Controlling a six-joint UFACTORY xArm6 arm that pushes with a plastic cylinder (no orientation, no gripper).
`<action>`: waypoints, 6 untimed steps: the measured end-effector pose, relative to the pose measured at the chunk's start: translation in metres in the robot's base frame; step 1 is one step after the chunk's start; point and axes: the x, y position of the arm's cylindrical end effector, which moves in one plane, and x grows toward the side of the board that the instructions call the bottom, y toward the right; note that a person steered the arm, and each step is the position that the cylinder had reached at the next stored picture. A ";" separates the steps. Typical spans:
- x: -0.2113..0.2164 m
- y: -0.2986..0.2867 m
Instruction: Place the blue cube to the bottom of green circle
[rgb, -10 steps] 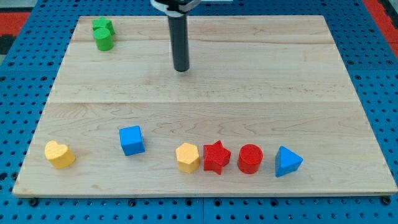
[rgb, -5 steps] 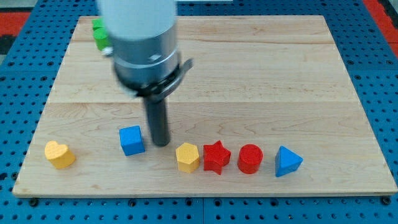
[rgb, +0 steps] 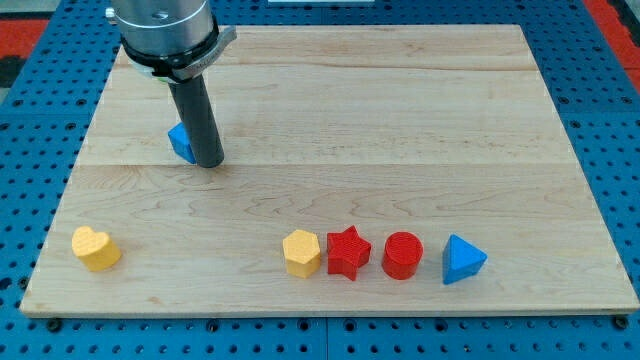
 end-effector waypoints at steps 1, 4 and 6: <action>-0.009 -0.029; -0.074 -0.022; 0.005 0.235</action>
